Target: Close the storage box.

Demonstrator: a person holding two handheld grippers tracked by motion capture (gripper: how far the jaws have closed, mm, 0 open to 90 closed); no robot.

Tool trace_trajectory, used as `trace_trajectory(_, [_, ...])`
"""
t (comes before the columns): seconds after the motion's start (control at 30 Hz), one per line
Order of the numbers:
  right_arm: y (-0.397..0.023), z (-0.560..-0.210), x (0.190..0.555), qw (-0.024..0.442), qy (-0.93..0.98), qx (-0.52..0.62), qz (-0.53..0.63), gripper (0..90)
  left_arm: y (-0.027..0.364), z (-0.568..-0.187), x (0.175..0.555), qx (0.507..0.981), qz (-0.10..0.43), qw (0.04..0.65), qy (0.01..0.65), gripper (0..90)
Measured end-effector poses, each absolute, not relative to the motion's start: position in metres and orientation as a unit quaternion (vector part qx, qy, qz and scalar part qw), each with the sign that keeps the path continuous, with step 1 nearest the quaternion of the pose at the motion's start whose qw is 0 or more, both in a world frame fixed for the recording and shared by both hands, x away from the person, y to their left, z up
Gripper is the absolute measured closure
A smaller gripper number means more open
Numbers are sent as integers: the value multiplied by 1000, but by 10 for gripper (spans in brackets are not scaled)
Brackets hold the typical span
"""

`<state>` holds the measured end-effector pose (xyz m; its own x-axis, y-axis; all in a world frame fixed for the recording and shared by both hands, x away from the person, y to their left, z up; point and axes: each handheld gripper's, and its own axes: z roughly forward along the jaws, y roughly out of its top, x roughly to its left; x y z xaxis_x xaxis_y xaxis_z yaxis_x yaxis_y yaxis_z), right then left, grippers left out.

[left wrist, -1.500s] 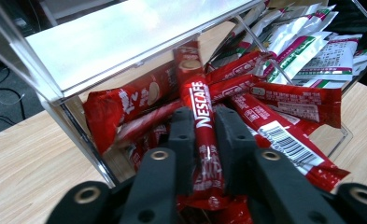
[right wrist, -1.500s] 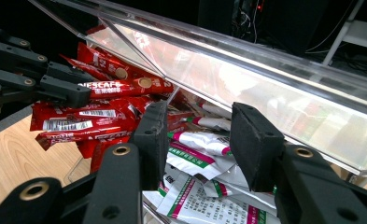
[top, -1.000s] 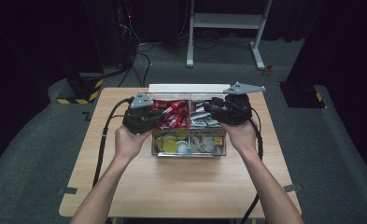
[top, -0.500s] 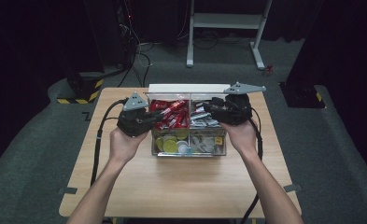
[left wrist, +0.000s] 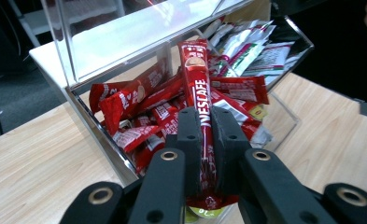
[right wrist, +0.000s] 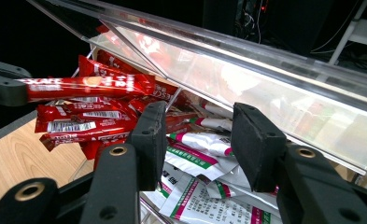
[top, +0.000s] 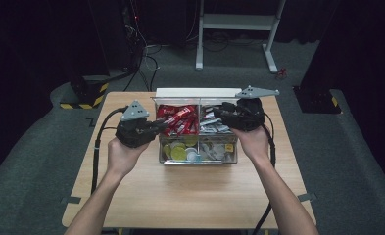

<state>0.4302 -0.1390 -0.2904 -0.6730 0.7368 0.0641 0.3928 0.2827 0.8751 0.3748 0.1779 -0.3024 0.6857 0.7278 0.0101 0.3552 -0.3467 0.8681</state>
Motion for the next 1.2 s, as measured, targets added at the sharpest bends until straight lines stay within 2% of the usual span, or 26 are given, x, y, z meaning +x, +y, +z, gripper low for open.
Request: trace_trajectory(1.2, [-140,-291,431,174,778,366,481,543,238,-308,340,755,198,515,355,832])
